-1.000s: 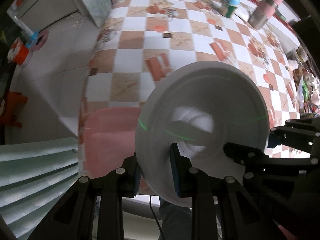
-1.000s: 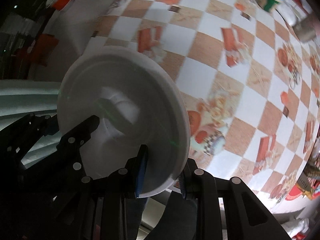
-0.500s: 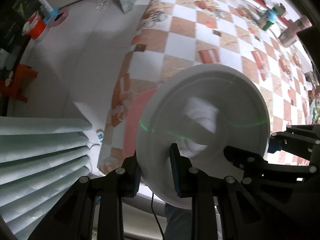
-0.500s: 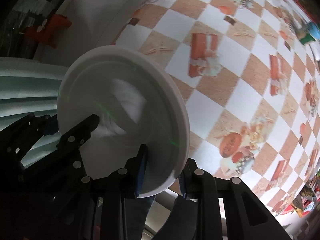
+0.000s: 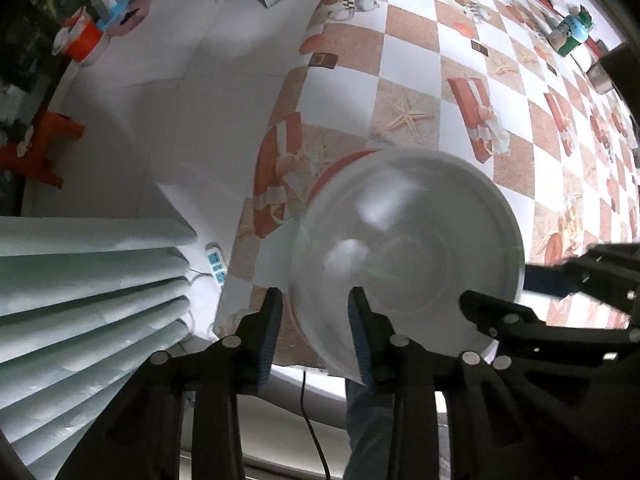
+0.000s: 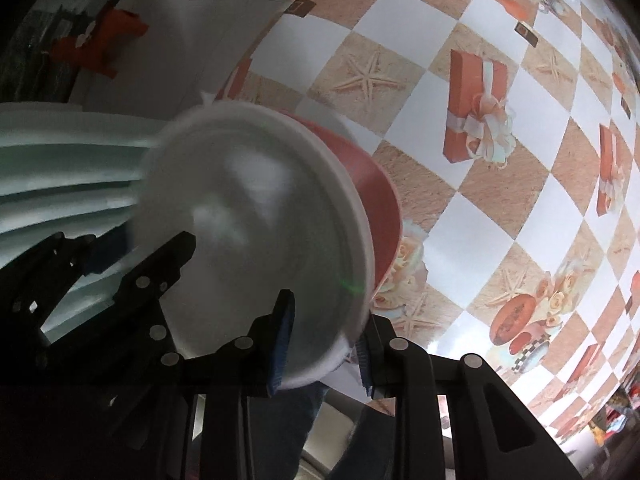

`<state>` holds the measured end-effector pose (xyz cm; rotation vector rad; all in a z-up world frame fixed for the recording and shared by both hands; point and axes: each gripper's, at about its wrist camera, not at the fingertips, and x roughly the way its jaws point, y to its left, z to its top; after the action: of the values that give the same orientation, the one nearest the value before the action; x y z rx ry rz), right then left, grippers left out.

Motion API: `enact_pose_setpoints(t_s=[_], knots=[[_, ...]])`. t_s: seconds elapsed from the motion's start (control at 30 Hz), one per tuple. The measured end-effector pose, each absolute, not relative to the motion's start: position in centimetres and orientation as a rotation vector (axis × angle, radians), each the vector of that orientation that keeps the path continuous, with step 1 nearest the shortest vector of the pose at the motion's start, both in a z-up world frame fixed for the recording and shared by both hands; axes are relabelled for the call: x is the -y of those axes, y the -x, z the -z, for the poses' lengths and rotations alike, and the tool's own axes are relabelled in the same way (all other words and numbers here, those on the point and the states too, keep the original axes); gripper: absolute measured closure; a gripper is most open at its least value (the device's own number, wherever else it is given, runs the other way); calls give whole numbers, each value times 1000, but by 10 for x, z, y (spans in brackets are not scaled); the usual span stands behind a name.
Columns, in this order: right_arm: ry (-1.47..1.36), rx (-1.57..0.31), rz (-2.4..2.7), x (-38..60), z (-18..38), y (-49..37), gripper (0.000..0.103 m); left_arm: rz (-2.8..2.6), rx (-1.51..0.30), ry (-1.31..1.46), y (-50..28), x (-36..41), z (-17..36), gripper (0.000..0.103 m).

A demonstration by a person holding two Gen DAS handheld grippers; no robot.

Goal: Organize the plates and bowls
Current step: 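Lower the white bowl into the red bowl and open both grippers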

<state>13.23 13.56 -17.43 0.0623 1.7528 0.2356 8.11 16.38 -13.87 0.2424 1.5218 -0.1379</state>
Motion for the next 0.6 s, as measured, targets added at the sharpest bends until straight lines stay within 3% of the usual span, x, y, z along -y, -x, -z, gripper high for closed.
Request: enact_pose_setpoints(t_s=[0.03, 0.1, 0.2, 0.3, 0.4, 0.43, 0.47, 0.6], knots=[[-42, -1751, -225, -135, 175, -132, 65, 132, -1516, -248, -81, -165, 138, 61], [-16, -1739, -195, -129, 174, -131, 40, 130, -1505, -227, -79, -171, 134, 51], [-57, -1723, -192, -116, 169, -130, 23, 138, -1477, -202, -76, -175, 126, 42], [-50, -1699, -182, -109, 162, -127, 16, 123, -1460, -227, -71, -172, 119, 28], [-45, -1680, -175, -112, 151, -117, 15, 89, -1492, -251, -66, -173, 124, 25], [-41, -1678, -167, -112, 150, -116, 11, 90, -1497, -244, -64, -176, 125, 24], [-39, -1670, -155, -109, 150, -110, 0, 93, -1502, -237, -62, -176, 125, 22], [-64, -1642, -164, -107, 142, -94, 0, 69, -1489, -241, -55, -177, 123, 9]])
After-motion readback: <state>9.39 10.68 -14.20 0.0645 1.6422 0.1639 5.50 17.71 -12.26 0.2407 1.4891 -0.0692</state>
